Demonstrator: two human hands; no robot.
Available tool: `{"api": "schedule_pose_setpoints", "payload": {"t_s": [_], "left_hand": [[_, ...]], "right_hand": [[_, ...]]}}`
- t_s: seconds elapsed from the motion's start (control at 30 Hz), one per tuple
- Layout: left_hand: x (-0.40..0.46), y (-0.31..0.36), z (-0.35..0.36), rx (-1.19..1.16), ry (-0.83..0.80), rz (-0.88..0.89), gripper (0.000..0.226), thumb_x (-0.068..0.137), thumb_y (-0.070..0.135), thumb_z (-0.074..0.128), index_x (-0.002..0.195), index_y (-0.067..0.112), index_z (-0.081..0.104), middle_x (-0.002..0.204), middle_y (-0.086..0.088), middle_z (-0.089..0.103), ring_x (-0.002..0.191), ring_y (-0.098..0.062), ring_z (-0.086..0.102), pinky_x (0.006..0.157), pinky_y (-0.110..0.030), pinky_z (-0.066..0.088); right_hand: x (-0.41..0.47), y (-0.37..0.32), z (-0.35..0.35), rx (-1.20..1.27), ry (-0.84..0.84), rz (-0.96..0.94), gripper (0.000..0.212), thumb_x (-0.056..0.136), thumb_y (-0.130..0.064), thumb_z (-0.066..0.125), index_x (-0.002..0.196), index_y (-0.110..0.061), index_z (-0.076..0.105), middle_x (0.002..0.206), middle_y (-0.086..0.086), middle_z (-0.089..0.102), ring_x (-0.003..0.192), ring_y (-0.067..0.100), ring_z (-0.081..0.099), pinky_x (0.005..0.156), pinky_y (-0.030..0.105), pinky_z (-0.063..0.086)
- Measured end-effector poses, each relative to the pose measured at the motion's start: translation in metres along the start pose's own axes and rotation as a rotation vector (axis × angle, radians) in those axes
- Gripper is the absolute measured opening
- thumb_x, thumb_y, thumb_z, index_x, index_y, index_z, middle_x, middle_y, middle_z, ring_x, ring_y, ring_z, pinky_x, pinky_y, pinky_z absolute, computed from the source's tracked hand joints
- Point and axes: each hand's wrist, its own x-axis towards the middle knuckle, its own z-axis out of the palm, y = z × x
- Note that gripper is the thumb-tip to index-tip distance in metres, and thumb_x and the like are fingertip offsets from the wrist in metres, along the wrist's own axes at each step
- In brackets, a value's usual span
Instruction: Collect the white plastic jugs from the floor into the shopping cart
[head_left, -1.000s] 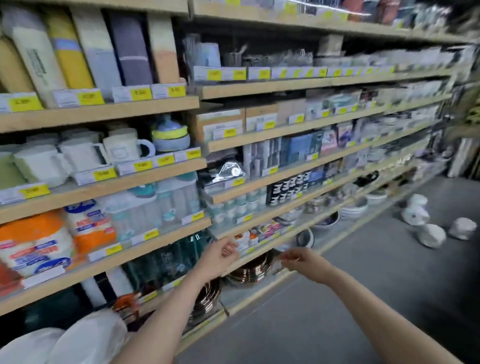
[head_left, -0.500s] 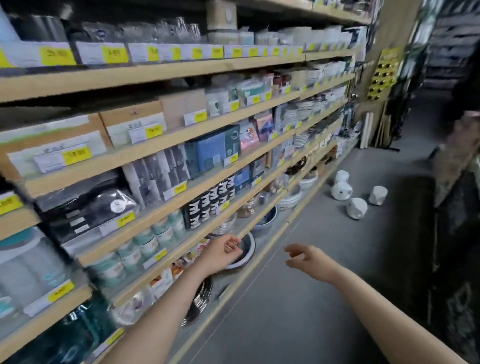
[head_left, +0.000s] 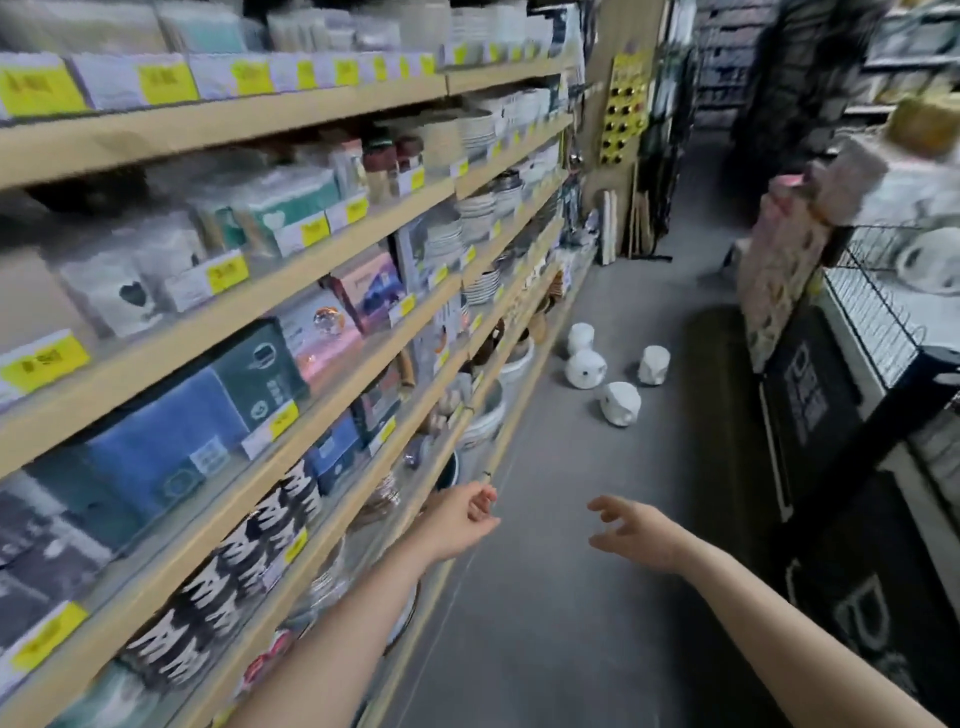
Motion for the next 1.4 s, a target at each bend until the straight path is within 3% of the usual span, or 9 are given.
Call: {"api": "schedule_pose_setpoints", "payload": {"t_s": [0.07, 0.2, 0.3, 0.53, 0.77, 0.93, 1.1, 1.4], "left_hand": [[0.045, 0.008, 0.010, 0.008, -0.035, 0.009, 0.027, 0.089, 0.022, 0.062, 0.115, 0.018, 0.058, 0.104, 0.004, 0.060, 0.085, -0.009, 0.058, 0.074, -0.011, 0.046], [0.140, 0.044, 0.031, -0.024, 0.006, 0.001, 0.025, 0.088, 0.021, 0.062, 0.113, 0.018, 0.058, 0.103, 0.000, 0.060, 0.082, -0.010, 0.056, 0.079, -0.021, 0.047], [0.210, 0.086, 0.042, -0.025, 0.026, -0.002, 0.023, 0.089, 0.019, 0.061, 0.112, 0.018, 0.057, 0.099, 0.004, 0.057, 0.080, -0.009, 0.055, 0.074, -0.016, 0.044], [0.355, 0.154, 0.064, 0.041, 0.078, 0.012, 0.028, 0.088, 0.024, 0.062, 0.115, 0.017, 0.058, 0.099, 0.006, 0.059, 0.088, -0.013, 0.061, 0.084, -0.025, 0.047], [0.497, 0.154, 0.075, 0.120, -0.016, -0.046, 0.031, 0.088, 0.028, 0.062, 0.118, 0.021, 0.057, 0.101, 0.008, 0.058, 0.088, -0.010, 0.061, 0.088, -0.033, 0.050], [0.629, 0.153, 0.072, 0.117, -0.048, -0.048, 0.032, 0.090, 0.027, 0.060, 0.121, 0.019, 0.054, 0.104, 0.004, 0.056, 0.090, -0.010, 0.059, 0.081, -0.020, 0.045], [0.758, 0.165, 0.060, 0.121, -0.082, -0.054, 0.034, 0.090, 0.028, 0.060, 0.123, 0.023, 0.052, 0.110, 0.007, 0.055, 0.097, -0.010, 0.058, 0.088, -0.027, 0.047], [0.923, 0.173, 0.069, 0.156, -0.117, -0.131, 0.039, 0.092, 0.030, 0.058, 0.129, 0.028, 0.047, 0.120, 0.010, 0.053, 0.102, -0.004, 0.052, 0.089, -0.025, 0.046]], "right_hand": [[0.029, 0.023, -0.027, -0.004, 0.012, 0.003, 0.051, 0.087, -0.031, 0.065, 0.134, -0.022, 0.045, 0.127, 0.005, 0.052, 0.098, 0.017, 0.060, 0.087, 0.027, 0.047], [0.090, 0.074, -0.093, -0.031, 0.011, -0.005, 0.051, 0.088, -0.031, 0.064, 0.134, -0.021, 0.045, 0.126, 0.006, 0.052, 0.101, 0.019, 0.060, 0.090, 0.028, 0.047], [0.131, 0.109, -0.150, -0.029, -0.038, 0.007, 0.051, 0.088, -0.032, 0.064, 0.134, -0.023, 0.044, 0.127, 0.004, 0.051, 0.101, 0.018, 0.060, 0.085, 0.027, 0.050], [0.237, 0.180, -0.260, -0.012, -0.038, 0.029, 0.050, 0.088, -0.033, 0.064, 0.133, -0.024, 0.045, 0.125, 0.003, 0.051, 0.100, 0.018, 0.060, 0.083, 0.025, 0.050], [0.358, 0.235, -0.333, -0.013, -0.053, 0.070, 0.053, 0.086, -0.033, 0.064, 0.134, -0.026, 0.044, 0.129, 0.003, 0.050, 0.106, 0.017, 0.057, 0.095, 0.028, 0.046], [0.468, 0.263, -0.390, -0.034, -0.050, 0.111, 0.055, 0.086, -0.035, 0.063, 0.136, -0.026, 0.042, 0.133, 0.003, 0.048, 0.114, 0.017, 0.053, 0.093, 0.025, 0.045], [0.565, 0.286, -0.443, -0.105, -0.071, 0.121, 0.060, 0.087, -0.040, 0.062, 0.139, -0.024, 0.037, 0.139, 0.005, 0.041, 0.126, 0.020, 0.045, 0.104, 0.027, 0.037], [0.706, 0.338, -0.526, -0.082, -0.187, 0.151, 0.066, 0.086, -0.043, 0.062, 0.142, -0.032, 0.027, 0.144, 0.003, 0.032, 0.125, 0.021, 0.045, 0.100, 0.027, 0.040]]}}
